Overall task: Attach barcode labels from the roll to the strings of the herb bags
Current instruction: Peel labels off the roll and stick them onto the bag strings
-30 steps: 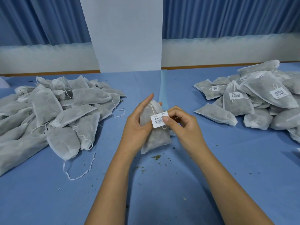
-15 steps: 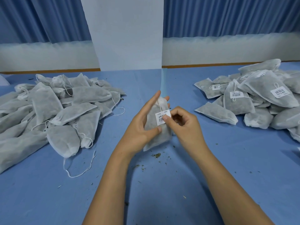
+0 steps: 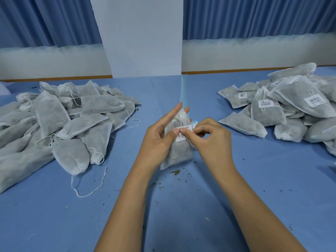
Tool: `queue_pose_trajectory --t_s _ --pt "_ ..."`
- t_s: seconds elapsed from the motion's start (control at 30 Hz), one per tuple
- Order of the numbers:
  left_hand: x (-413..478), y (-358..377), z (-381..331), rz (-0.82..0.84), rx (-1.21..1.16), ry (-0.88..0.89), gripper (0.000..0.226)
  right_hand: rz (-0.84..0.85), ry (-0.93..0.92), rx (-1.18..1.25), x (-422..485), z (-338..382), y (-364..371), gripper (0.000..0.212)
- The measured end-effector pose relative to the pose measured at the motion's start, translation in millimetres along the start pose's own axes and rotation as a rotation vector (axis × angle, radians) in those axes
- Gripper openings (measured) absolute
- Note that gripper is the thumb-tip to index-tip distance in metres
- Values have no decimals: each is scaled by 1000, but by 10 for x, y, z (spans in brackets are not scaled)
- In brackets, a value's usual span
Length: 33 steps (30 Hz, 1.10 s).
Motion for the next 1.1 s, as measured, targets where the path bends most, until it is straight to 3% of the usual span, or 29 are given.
queue_pose_trajectory --t_s 0.1,0.17,0.3,0.4,0.53,0.6,0.67,0.8,1.1 --pt "1 -20 -13 5 -25 10 53 -10 -10 -38 7 13 -19 30" --pt "-1 -28 -22 16 -41 7 53 39 17 -28 36 0 -19 45" --pt "-15 8 -31 66 -100 -13 55 205 168 290 36 -7 59 19" --pt "-2 20 -65 71 -104 23 67 286 352 460 -1 -98 108 17" --pt "44 -103 -59 -82 -58 53 87 322 420 492 -42 -145 154 10" --pt "58 -164 14 -174 73 20 82 226 444 494 -33 -190 139 11" --pt "71 -175 105 -226 229 -22 64 159 469 514 -24 -233 132 12" --pt "62 -262 108 -406 245 50 43 251 533 519 -67 -271 206 7" --pt "103 77 -145 -460 163 107 47 229 497 513 16 -196 -96 3"
Point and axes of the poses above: each hand's wrist, its own x-axis towards the middle knuckle, its own y-axis out of the palm, z = x × y, the point moved 7 cm from there along x, towards the middle knuckle, and after that the axes turned 11 degrees about -z, right-handed, at the moved point
